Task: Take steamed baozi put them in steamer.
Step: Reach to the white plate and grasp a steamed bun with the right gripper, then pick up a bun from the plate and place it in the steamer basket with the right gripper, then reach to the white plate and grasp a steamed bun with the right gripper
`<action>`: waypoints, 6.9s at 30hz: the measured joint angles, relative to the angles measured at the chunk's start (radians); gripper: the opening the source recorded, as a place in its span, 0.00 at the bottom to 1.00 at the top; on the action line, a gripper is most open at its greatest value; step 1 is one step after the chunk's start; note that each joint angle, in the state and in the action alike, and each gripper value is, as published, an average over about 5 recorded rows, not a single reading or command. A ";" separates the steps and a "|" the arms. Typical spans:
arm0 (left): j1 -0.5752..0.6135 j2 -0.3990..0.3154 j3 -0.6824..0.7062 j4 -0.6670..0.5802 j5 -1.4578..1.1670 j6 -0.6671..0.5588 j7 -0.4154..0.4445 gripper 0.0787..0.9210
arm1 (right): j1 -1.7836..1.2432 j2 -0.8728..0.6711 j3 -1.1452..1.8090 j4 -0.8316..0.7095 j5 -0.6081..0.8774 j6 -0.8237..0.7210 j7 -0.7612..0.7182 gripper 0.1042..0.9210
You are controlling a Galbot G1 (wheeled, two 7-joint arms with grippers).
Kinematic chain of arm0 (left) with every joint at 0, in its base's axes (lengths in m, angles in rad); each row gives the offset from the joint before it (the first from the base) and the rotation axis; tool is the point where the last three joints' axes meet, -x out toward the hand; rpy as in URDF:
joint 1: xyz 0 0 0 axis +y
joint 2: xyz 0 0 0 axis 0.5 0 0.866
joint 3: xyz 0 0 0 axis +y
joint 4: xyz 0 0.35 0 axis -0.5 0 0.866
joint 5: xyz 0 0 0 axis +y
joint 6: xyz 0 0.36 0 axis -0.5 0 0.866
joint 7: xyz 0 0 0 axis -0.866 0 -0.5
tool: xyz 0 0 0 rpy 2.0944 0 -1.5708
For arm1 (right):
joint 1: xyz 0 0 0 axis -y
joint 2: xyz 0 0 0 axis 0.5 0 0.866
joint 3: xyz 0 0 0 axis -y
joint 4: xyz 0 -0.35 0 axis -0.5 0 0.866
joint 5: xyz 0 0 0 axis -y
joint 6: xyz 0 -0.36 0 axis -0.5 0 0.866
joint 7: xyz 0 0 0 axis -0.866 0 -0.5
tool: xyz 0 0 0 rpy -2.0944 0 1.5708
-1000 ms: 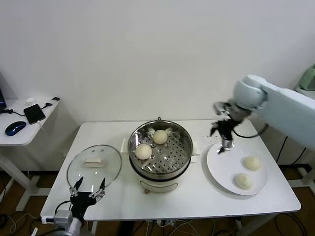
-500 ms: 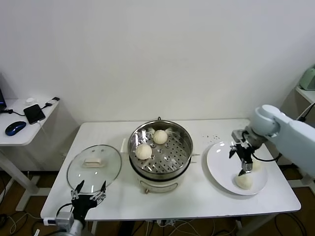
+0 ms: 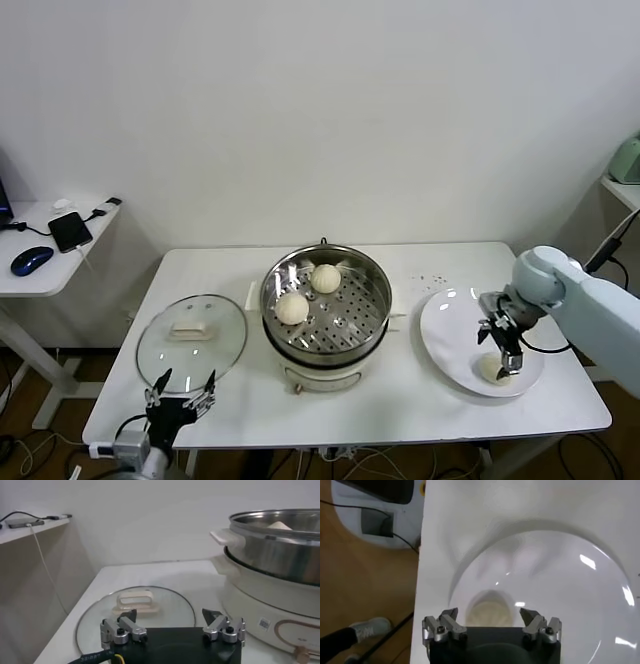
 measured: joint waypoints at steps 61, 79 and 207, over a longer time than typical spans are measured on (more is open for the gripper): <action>-0.041 -0.022 0.000 0.020 0.027 -0.008 -0.024 0.88 | 0.423 0.117 -0.226 -0.113 0.161 -0.011 -0.007 0.53; -0.049 -0.035 -0.002 -0.021 0.033 -0.014 -0.038 0.88 | 0.876 0.469 -0.676 -0.175 0.628 0.375 0.099 0.53; -0.003 -0.035 0.006 -0.042 -0.065 0.024 -0.006 0.88 | 0.092 0.185 0.185 -0.501 -0.215 0.357 0.078 0.88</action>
